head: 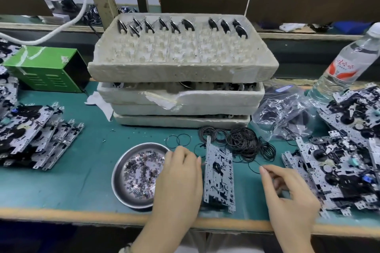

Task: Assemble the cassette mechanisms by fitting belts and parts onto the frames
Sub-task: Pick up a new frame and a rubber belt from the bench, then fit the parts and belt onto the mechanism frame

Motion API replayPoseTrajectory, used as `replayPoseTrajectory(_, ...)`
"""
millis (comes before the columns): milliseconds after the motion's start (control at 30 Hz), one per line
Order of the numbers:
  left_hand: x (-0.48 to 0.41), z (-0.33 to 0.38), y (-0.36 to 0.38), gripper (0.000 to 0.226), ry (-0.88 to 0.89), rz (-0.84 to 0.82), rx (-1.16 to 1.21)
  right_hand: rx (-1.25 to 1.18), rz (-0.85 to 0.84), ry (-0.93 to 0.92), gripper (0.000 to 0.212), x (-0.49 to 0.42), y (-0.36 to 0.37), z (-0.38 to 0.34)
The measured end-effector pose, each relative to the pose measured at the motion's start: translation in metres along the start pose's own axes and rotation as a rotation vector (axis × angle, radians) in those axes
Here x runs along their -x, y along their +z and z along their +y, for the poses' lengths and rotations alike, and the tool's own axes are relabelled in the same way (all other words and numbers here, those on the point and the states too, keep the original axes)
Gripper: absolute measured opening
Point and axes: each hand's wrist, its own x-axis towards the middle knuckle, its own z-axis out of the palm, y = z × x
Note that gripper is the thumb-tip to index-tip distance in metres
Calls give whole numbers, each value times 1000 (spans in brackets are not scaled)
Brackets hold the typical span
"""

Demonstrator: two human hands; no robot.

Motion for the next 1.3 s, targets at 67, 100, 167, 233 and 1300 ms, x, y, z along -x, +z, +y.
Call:
replayPoseTrajectory(67,5,0,0,21,96,84,-206,4,-52,-11,11,2,2,-3)
replayPoseTrajectory(100,6,-1,0,23,96,89,-295,-2,-72,-17,10,2,4,-5)
replayPoseTrajectory(167,2,-3,-8,19,55,22,-384,-31,-75,-36,10,4,8,-9)
replayPoseTrajectory(233,-5,-9,-20,29,50,20,-366,-62,-50,-57,9,3,10,-11)
replayPoseTrajectory(1300,-309,-11,-118,20,-333,175,-70,-181,-24,172,27,0,16,-32)
